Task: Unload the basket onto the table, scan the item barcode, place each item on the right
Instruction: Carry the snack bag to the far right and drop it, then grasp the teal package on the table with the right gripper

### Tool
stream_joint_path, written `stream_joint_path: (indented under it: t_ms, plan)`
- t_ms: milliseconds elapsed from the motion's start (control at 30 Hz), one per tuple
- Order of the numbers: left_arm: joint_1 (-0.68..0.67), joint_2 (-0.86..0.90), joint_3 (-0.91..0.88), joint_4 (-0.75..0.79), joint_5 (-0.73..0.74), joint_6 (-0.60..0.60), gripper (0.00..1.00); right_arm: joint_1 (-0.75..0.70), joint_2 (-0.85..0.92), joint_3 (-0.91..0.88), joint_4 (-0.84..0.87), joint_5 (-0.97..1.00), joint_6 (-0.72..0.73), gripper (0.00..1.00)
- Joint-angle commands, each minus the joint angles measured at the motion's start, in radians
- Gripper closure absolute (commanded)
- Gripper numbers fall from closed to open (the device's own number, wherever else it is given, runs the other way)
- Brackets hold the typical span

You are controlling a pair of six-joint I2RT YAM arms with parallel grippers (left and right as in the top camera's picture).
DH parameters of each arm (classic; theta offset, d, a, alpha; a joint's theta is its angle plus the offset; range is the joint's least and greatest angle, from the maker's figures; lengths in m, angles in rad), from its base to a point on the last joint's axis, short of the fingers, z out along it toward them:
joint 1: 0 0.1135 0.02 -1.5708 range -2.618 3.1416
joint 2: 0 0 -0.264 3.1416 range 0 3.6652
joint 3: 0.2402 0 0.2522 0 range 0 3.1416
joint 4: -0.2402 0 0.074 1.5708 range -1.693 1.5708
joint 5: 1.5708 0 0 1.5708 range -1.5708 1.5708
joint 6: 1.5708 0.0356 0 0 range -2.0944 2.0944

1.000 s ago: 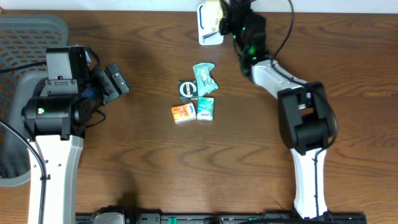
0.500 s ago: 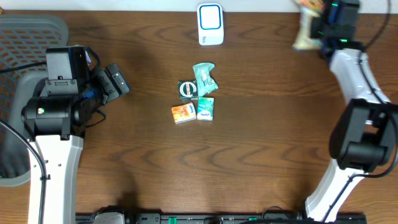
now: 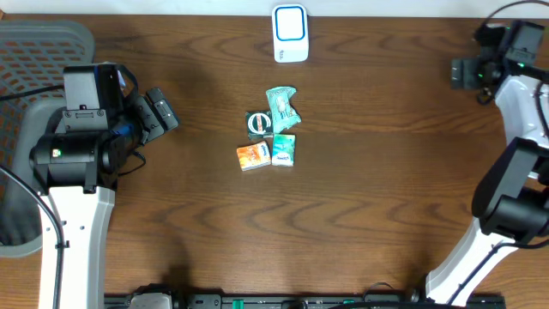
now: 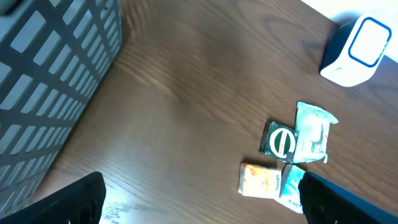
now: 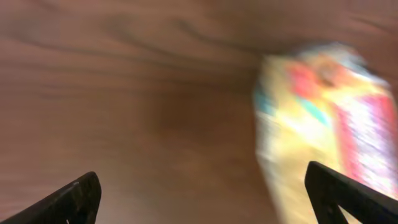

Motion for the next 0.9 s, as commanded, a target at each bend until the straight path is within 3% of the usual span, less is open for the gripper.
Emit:
stream_joint_path:
  t_ms: [0,267,333,400,433,700,833,867]
  plan:
    - [0.006,-0.001,0.009,-0.001,-0.01,0.013,0.02,0.077,-0.002,0.006,0.035,-0.309,0.137,0.04]
    - [0.006,-0.001,0.009,-0.001,-0.01,0.013,0.02,0.24,-0.002,0.006,0.016,-0.695,0.307,0.15]
    - [0.006,-0.001,0.009,-0.001,-0.01,0.013,0.02,0.29,-0.001,0.006,-0.032,-0.695,0.315,0.14]
    - [0.006,-0.001,0.009,-0.001,-0.01,0.013,0.02,0.347,0.001,0.006,-0.08,-0.691,0.315,0.01]
    - [0.006,-0.001,0.009,-0.001,-0.009,0.013,0.02,0.372,0.003,0.005,-0.093,-0.69,0.313,0.01]
    - [0.006,-0.001,0.009,-0.001,-0.009,0.013,0.02,0.585,0.064,0.004,-0.114,-0.369,0.324,0.01]
    - [0.006,-0.001,0.009,-0.001,-0.01,0.013,0.02,0.626,0.095,0.004,-0.113,-0.358,0.394,0.02]
    - [0.006,-0.001,0.009,-0.001,-0.01,0.013,0.02,0.632,0.103,0.004,-0.114,-0.357,0.414,0.06]
